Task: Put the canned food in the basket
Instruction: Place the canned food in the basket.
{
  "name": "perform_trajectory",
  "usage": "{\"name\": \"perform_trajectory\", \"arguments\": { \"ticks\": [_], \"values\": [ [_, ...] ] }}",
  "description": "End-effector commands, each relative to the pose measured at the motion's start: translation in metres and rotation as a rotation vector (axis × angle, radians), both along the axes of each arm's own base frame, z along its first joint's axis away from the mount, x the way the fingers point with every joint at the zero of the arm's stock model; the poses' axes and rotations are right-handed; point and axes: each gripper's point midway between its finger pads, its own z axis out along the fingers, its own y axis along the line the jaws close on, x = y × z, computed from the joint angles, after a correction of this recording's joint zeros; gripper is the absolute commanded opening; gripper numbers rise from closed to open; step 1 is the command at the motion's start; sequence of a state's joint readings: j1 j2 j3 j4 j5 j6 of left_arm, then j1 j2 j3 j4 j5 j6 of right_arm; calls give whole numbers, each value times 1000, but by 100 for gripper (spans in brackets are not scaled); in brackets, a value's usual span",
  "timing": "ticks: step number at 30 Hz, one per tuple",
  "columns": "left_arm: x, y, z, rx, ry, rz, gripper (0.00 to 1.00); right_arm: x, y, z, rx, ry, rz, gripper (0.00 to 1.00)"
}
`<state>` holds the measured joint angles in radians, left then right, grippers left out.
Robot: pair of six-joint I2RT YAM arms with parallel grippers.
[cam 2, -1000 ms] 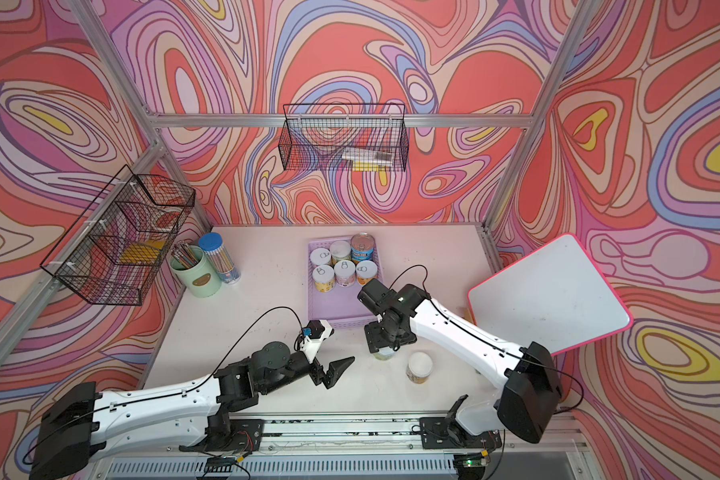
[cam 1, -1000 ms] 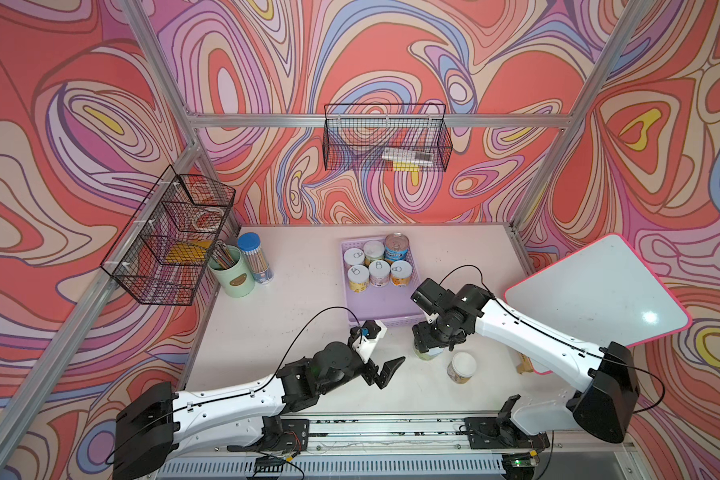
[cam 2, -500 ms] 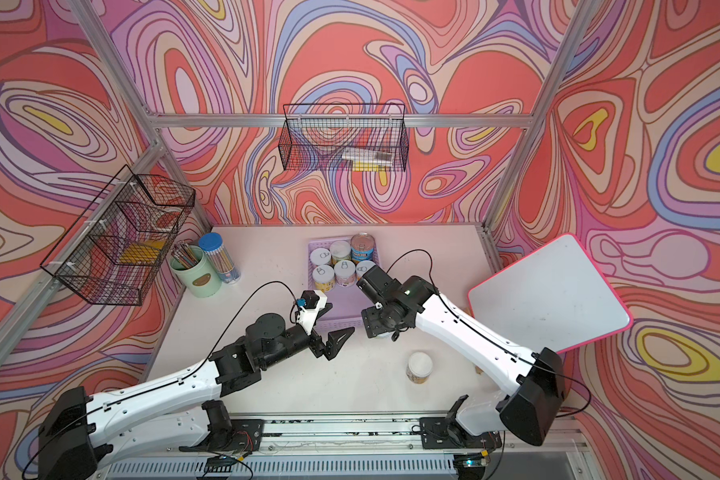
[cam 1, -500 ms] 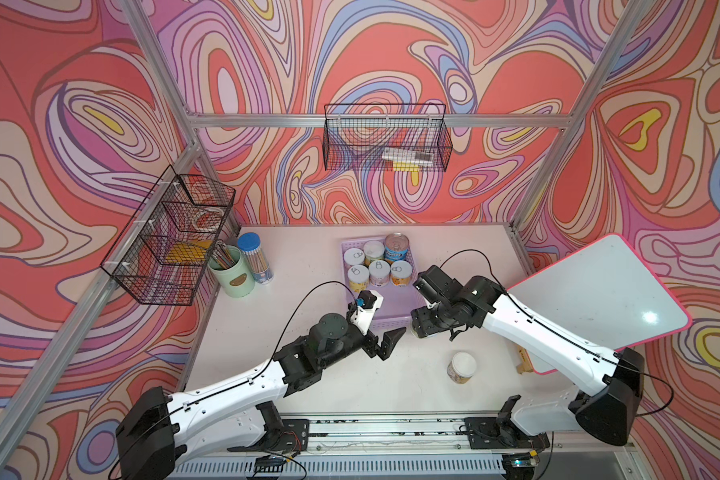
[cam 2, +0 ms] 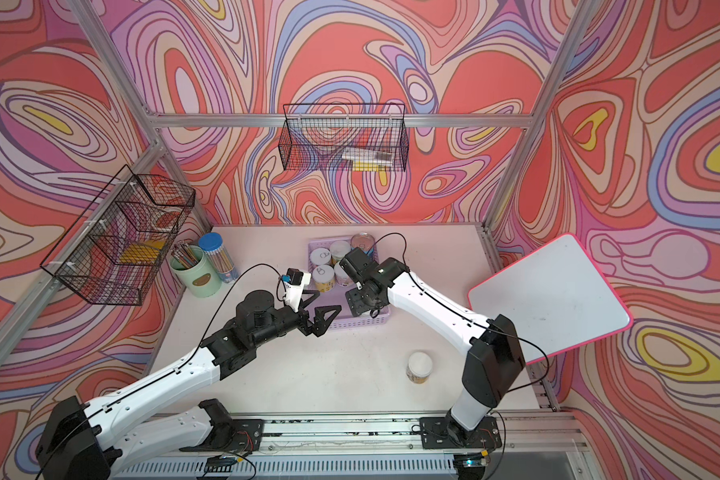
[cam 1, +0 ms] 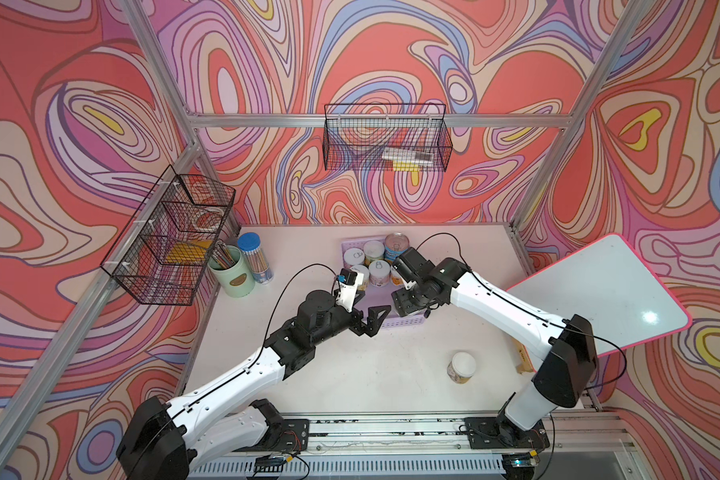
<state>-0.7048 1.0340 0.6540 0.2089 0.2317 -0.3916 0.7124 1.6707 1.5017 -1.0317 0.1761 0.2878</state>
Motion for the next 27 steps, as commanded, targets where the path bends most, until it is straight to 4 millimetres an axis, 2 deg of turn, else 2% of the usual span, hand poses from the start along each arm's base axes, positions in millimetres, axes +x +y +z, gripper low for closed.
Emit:
{"name": "perform_trajectory", "arguments": {
  "ticks": [1,6,7,12,22,27],
  "values": [
    [-2,8,4,-49,15,-12,99,30,10,17,58,-75,7,0],
    [8,21,0,-87,55,-3,99,52,7,13,73,-62,-3,0],
    [10,22,0,-92,62,-1,99,57,7,2,58,-44,-5,0],
    [23,31,-6,-112,110,43,99,72,5,-13,-3,-22,-3,0],
    [24,33,-20,-117,144,68,99,95,3,-36,-126,-23,19,0],
    [24,28,-18,-133,144,43,99,103,-1,-49,-184,-22,8,0]
  ]
}}
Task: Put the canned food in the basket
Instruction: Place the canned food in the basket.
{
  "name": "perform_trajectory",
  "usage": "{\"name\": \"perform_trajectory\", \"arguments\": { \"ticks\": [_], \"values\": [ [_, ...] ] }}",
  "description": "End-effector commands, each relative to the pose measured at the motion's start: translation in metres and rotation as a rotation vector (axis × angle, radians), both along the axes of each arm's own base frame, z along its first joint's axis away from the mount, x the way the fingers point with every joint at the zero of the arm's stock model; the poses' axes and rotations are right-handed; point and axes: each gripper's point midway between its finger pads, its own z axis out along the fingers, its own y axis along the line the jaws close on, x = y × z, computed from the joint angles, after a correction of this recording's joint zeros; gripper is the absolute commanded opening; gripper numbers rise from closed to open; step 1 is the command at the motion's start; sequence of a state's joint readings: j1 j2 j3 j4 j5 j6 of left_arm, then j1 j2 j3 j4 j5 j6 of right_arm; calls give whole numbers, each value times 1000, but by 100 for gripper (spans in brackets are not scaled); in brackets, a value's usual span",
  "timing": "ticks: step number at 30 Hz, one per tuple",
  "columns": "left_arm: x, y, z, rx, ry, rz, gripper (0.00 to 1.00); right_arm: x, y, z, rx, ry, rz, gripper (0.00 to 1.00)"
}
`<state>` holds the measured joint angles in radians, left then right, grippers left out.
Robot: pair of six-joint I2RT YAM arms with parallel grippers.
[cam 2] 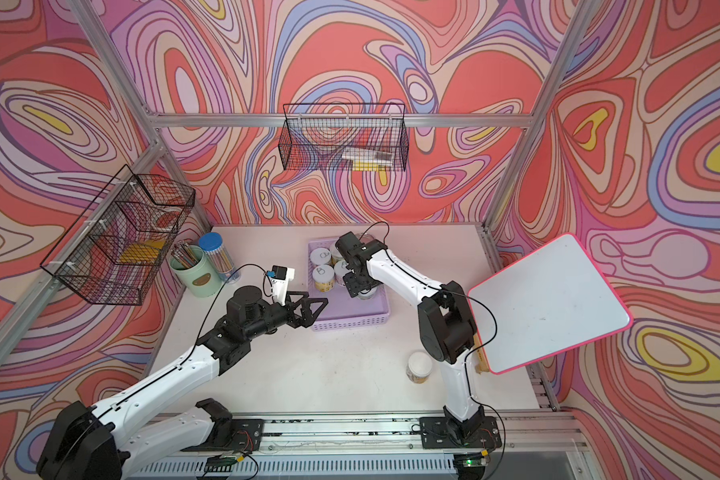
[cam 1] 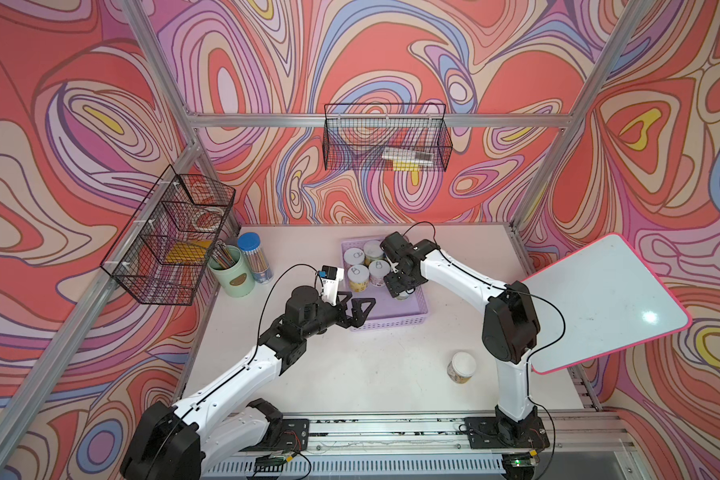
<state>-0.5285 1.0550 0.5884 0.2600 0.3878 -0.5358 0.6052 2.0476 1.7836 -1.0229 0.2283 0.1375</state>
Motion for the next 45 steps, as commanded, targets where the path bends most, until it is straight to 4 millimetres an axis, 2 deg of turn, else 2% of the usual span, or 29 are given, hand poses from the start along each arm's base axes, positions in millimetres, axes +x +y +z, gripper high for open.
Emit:
{"name": "perform_trajectory", "arguments": {
  "ticks": [1,14,25,31,36,38,42,45],
  "values": [
    [2,-4,7,-35,-18,-20,99,15,-1,6,-40,-52,-3,0],
    [4,-7,0,-32,4,-37,99,27,-6,-16,-107,-56,-29,2],
    [3,-3,-7,2,14,-27,99,35,-11,-25,-153,-73,-51,36],
    [2,-3,-10,10,21,-26,99,36,-15,-24,-171,-84,-64,62],
    [2,-4,-10,10,23,-31,99,35,-15,-23,-163,-85,-65,75],
    [2,-4,-11,10,26,-31,99,35,-15,-22,-163,-85,-66,83],
    [1,-4,-13,4,31,-31,99,34,-16,-22,-166,-84,-62,89],
    [2,-3,-15,6,33,-26,99,34,-16,-22,-166,-84,-63,89]
  ]
}}
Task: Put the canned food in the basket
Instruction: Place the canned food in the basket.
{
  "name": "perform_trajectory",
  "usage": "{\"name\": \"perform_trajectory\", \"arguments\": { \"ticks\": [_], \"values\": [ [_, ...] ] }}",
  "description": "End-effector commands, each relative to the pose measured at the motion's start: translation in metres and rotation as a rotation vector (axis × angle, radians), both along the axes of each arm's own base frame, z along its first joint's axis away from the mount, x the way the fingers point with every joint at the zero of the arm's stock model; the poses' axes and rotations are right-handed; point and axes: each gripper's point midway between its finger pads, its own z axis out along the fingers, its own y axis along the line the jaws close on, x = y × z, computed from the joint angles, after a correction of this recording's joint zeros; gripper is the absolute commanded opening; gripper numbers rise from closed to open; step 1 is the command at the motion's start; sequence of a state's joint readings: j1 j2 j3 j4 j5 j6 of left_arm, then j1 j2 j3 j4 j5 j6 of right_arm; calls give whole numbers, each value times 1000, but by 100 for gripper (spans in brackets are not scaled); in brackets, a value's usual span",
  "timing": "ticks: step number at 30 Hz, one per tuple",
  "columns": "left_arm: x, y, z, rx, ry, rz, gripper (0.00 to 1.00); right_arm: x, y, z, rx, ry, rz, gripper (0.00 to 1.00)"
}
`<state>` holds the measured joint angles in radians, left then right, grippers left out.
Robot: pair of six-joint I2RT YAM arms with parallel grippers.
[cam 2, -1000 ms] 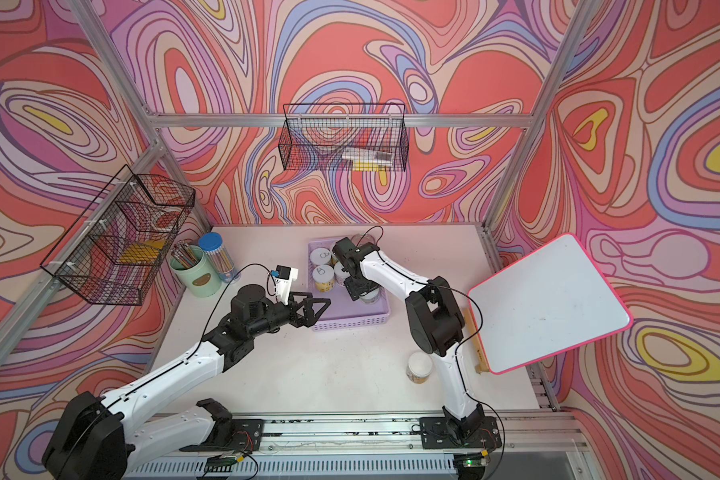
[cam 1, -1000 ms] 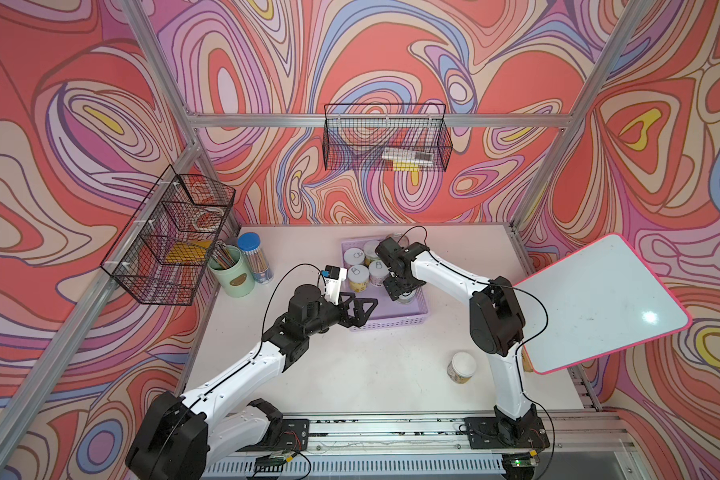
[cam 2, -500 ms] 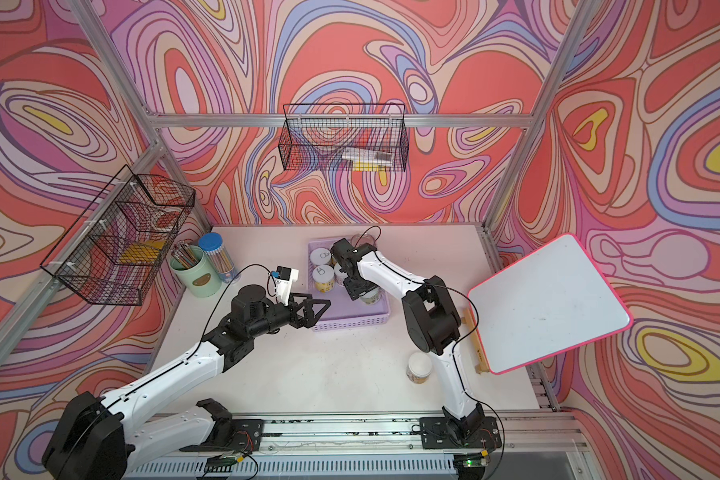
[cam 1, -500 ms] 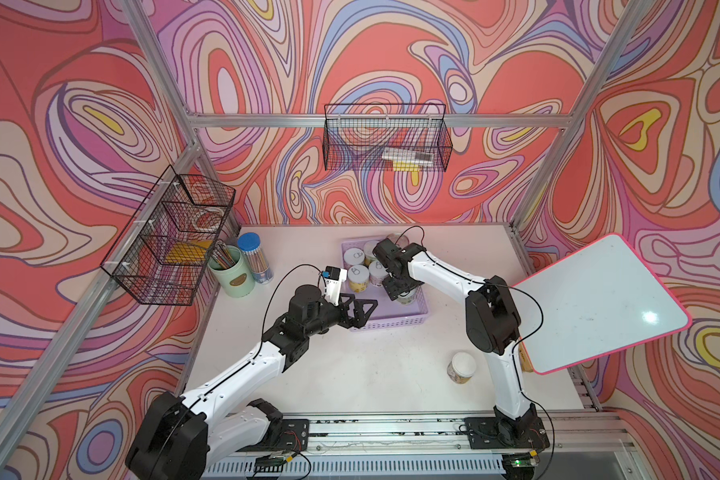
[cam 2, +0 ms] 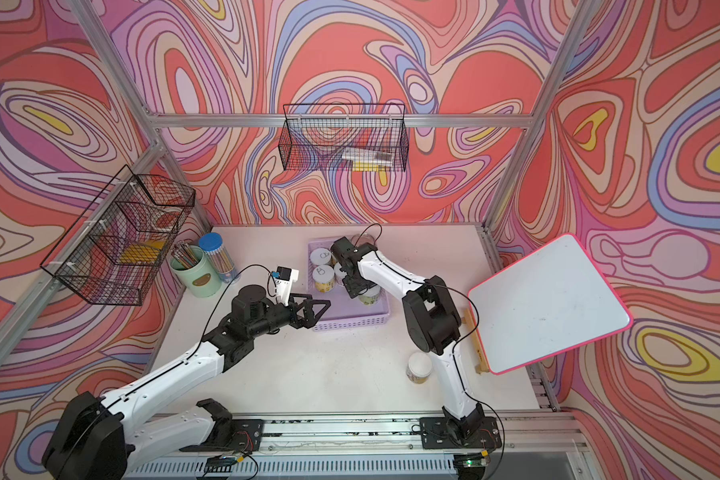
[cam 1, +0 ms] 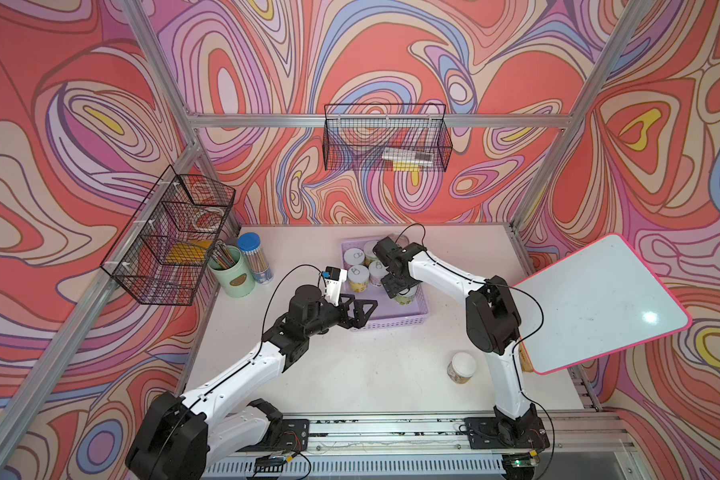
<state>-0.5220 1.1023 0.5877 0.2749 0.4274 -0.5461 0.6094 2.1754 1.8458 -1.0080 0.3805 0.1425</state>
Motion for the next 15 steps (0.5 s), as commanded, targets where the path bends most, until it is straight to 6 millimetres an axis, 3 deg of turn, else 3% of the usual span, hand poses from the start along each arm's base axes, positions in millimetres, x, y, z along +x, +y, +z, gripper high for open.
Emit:
{"name": "perform_trajectory", "arguments": {
  "ticks": [1,7,15],
  "values": [
    [0,2,-3,8,-8,2,99,9,-5,8,-18,-42,-19,88],
    [1,3,-13,60,21,-6,99,6,-2,18,17,-49,-14,80],
    [-10,1,-19,118,6,-31,99,-17,15,53,198,-64,7,85]
  ]
}}
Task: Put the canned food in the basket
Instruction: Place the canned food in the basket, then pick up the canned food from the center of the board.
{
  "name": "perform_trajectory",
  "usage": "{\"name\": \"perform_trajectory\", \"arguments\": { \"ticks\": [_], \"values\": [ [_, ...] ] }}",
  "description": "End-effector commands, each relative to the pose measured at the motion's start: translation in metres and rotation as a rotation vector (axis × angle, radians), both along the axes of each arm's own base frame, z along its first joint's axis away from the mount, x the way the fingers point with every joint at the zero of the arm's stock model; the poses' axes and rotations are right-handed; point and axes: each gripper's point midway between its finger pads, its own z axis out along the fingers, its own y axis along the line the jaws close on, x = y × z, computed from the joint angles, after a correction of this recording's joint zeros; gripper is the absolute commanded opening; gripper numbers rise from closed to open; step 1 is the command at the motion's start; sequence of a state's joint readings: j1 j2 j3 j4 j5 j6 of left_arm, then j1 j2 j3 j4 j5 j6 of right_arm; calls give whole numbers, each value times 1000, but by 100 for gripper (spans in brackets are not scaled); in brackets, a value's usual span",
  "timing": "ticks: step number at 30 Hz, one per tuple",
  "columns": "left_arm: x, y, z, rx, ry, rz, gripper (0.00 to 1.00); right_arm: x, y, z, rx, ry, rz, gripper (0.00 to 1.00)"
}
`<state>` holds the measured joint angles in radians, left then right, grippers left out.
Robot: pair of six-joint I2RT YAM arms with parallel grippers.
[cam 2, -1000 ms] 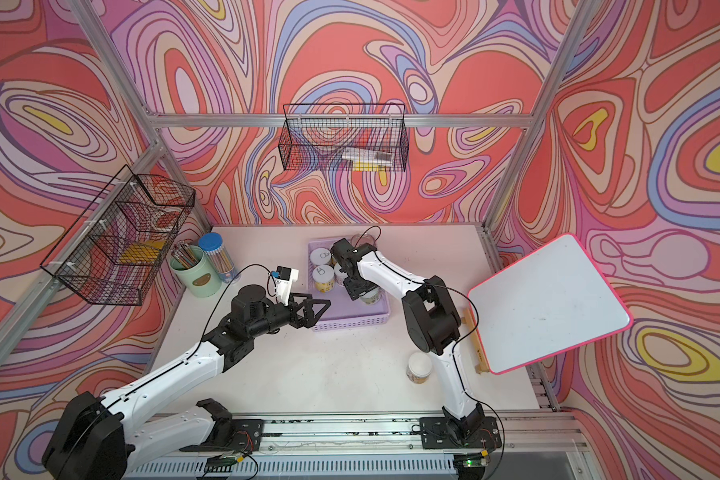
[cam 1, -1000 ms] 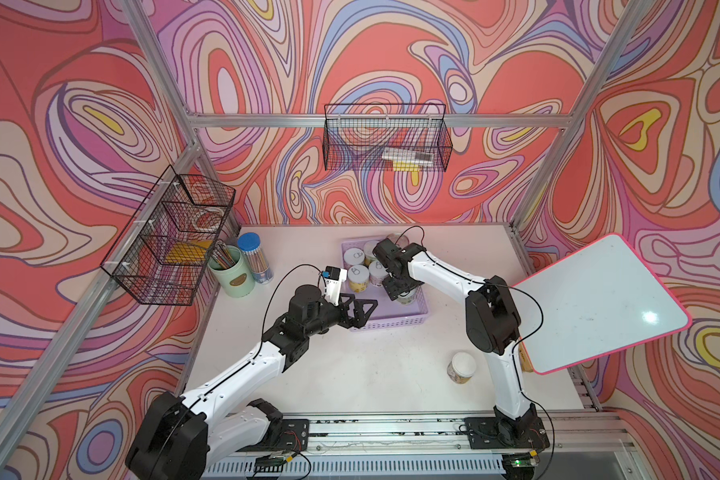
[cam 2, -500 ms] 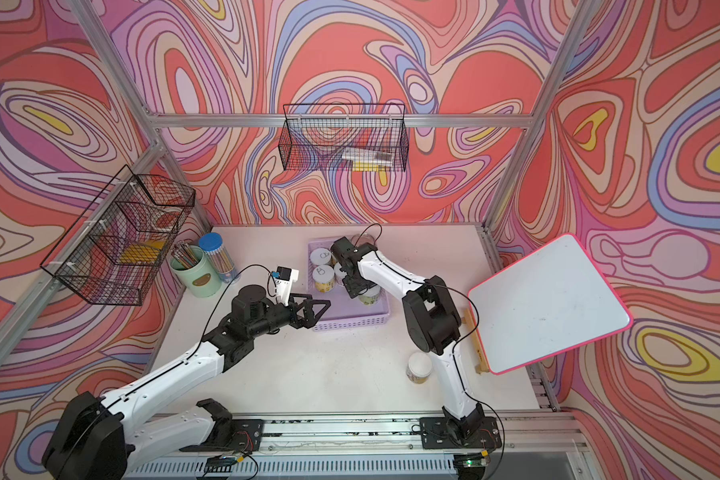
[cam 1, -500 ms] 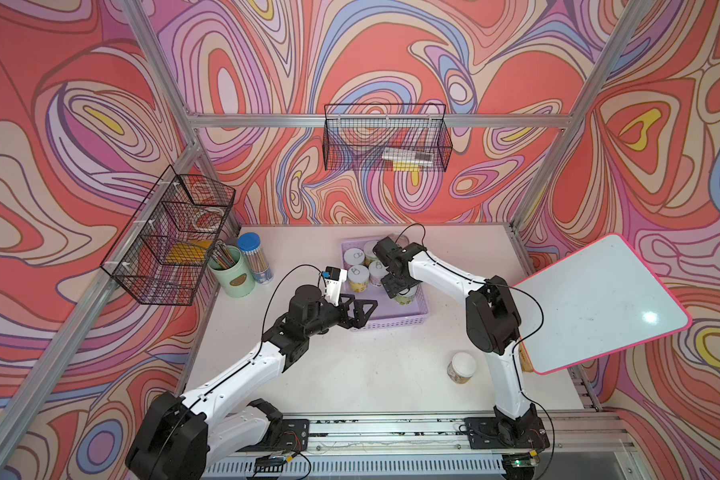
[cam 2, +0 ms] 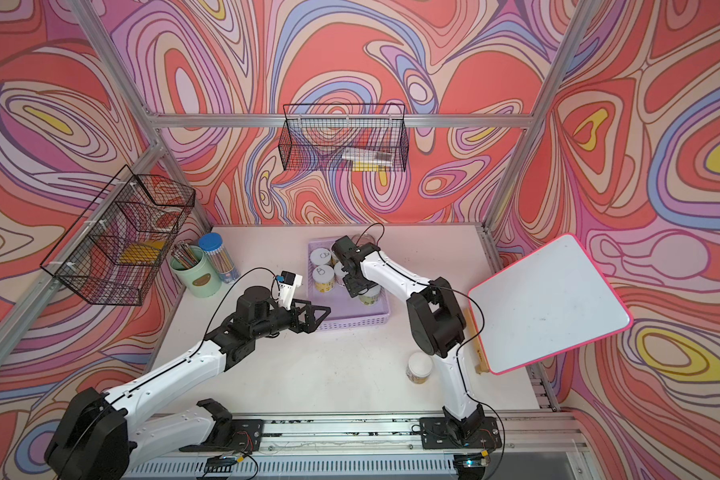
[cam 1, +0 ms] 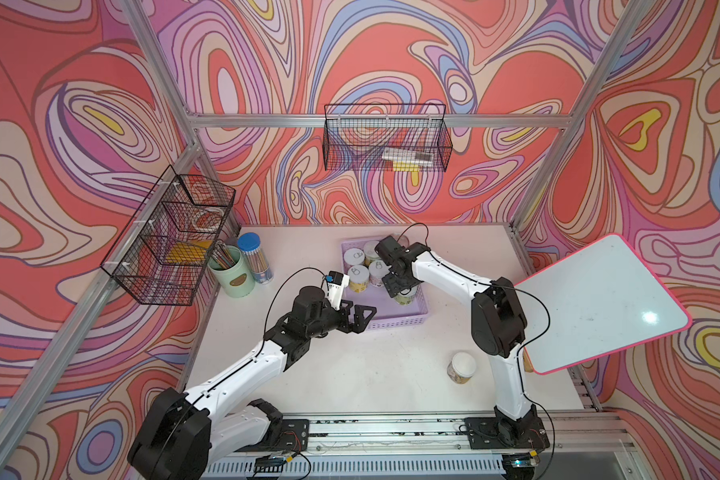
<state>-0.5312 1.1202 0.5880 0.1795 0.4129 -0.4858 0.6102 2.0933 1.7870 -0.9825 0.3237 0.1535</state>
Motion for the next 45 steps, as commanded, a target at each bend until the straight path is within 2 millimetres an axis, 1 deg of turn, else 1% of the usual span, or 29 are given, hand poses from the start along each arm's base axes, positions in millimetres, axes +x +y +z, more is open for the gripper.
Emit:
{"name": "perform_trajectory", "arguments": {
  "ticks": [1,5,7,12,15,18,20,26,33,35,41,44,45],
  "values": [
    [-6,-1,8,35,-53,-14,99,-11,12,41,152,-55,-1,85],
    [-16,-2,7,92,-88,-22,99,-31,16,63,287,-76,-15,85],
    [-21,-4,10,108,-111,-29,99,-43,15,74,357,-88,-26,85],
    [-34,-14,13,135,-147,-74,99,-70,-1,77,413,-90,-91,85],
    [-41,-24,11,139,-157,-112,99,-87,-12,74,426,-76,-131,85],
    [-47,-34,9,147,-157,-142,99,-105,-24,66,420,-53,-184,85],
    [-50,-42,6,151,-158,-163,99,-117,-29,63,416,-45,-206,85],
    [-64,-75,-2,170,-170,-250,99,-157,-51,49,381,-9,-317,85],
    [-80,-114,-6,163,-212,-338,99,-201,-88,36,327,52,-436,87],
    [-85,-127,-4,146,-224,-369,99,-211,-96,33,303,74,-451,88],
    [-105,-165,-3,105,-249,-469,99,-230,-108,27,271,128,-480,93],
    [-115,-179,-2,89,-271,-500,99,-239,-116,22,247,153,-502,98],
    [-117,-182,-1,86,-275,-507,98,-241,-118,20,246,160,-510,98]
  ]
}}
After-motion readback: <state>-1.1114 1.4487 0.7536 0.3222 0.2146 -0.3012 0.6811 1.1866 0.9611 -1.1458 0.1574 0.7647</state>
